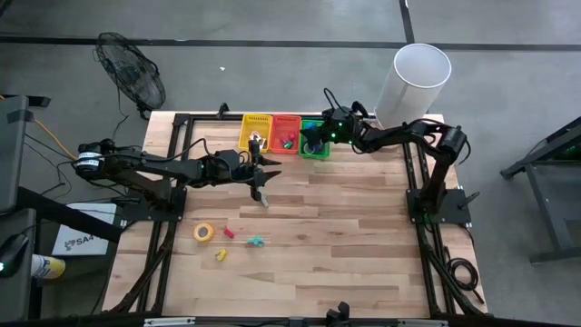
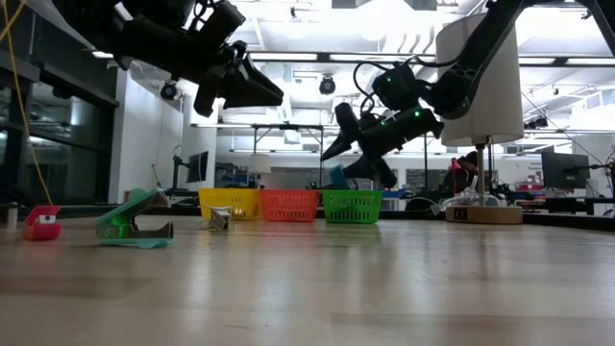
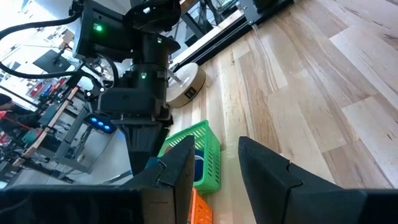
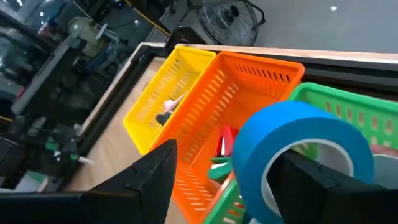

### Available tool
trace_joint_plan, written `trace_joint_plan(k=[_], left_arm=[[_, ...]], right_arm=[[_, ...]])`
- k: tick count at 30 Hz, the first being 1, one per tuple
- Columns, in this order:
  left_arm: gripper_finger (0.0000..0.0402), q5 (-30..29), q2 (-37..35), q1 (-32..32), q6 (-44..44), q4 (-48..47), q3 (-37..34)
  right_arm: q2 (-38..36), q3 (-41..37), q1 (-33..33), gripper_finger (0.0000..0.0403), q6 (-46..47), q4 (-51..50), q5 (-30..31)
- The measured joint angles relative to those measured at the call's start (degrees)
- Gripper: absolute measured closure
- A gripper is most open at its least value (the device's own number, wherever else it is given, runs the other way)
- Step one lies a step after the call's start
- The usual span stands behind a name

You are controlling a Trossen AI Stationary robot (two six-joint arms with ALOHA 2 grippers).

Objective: Pick and place Stapler, Stapler remover, tape
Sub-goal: Put the light blue tape into the green basket, then put the yellow tape into the green basket

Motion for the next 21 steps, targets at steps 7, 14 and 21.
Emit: trace_joint_plan(k=[7, 14, 21], left_arm=[[0.0279, 0.0, 0.0, 0.0, 0.2, -0.9, 0.0], [0.0279, 0.0, 0.0, 0.0, 0.3, -0.9, 0.0], [0.0279, 0.0, 0.0, 0.0, 1.1, -1.4, 0.0]], right_arm=[[-0.2, 1.1, 0.1, 0.0178, -3.8, -2.2, -0.9], [-0.2, 8.9, 1.5, 0.0179, -14.1, -21.1, 4.0], [-0.3, 15.6, 1.7, 0.0179, -18.4, -35.5, 6.4]])
